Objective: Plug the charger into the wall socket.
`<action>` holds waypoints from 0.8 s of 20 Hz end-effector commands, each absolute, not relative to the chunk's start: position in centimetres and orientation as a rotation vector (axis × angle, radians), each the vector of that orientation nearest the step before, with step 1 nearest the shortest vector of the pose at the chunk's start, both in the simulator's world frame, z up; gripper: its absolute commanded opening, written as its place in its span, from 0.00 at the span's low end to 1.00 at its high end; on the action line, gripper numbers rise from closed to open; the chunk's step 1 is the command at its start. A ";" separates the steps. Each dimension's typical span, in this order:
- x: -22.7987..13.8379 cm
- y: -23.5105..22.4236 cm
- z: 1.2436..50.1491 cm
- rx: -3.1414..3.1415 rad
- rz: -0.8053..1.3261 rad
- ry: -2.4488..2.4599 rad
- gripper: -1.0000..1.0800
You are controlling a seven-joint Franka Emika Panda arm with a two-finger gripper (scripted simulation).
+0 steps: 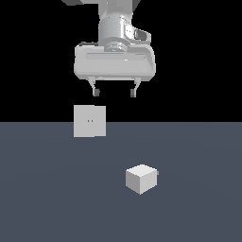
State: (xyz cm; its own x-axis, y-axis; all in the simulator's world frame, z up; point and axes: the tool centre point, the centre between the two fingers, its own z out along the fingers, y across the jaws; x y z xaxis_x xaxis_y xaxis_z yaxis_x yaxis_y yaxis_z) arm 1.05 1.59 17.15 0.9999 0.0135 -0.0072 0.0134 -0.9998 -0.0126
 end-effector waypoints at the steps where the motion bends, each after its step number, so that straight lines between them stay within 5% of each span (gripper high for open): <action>1: 1.0 1.6 17.2 -3.129 0.011 -0.021 0.96; 16: -1.2 -0.4 14.8 -3.120 0.005 0.285 0.96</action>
State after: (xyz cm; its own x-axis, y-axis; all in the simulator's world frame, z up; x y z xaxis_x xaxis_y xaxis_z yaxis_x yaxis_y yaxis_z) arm -0.74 -0.09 15.23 0.9892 -0.1464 -0.0045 -0.1464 -0.9892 -0.0093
